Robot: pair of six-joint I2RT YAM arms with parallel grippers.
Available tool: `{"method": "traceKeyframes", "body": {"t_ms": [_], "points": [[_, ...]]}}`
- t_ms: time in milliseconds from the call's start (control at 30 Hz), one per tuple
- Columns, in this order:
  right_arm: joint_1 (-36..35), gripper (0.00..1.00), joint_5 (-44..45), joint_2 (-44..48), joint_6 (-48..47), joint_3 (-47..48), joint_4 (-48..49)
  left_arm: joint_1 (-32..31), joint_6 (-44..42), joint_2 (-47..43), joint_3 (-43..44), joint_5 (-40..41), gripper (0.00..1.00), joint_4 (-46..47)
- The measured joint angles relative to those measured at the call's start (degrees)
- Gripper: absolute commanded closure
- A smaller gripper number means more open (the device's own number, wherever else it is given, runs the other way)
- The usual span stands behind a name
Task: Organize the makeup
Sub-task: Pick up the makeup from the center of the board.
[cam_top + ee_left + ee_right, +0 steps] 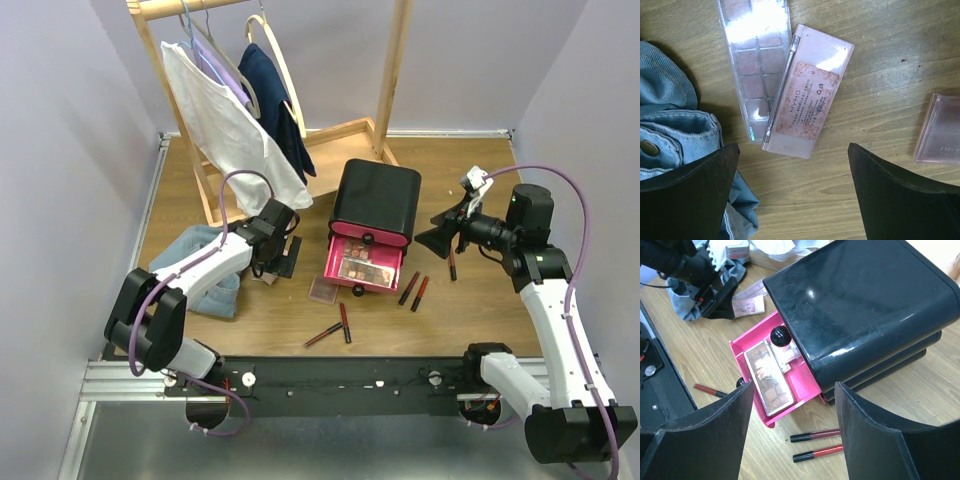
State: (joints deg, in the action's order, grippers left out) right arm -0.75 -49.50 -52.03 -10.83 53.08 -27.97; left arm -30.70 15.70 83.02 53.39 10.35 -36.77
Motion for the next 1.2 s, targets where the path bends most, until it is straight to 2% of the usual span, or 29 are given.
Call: {"method": "traceKeyframes", "body": {"t_ms": [533,1200], "points": [[0.37,0.26,-1.36,0.20,0.85,-1.55,0.09,1.36,-7.67,6.23,3.52,-2.54,0.02,-1.55],[2.16,0.26,-2.03,0.46,1.44,-2.91,0.11,2.21,-9.27,9.68,4.00,-5.46,0.05,-1.42]]}}
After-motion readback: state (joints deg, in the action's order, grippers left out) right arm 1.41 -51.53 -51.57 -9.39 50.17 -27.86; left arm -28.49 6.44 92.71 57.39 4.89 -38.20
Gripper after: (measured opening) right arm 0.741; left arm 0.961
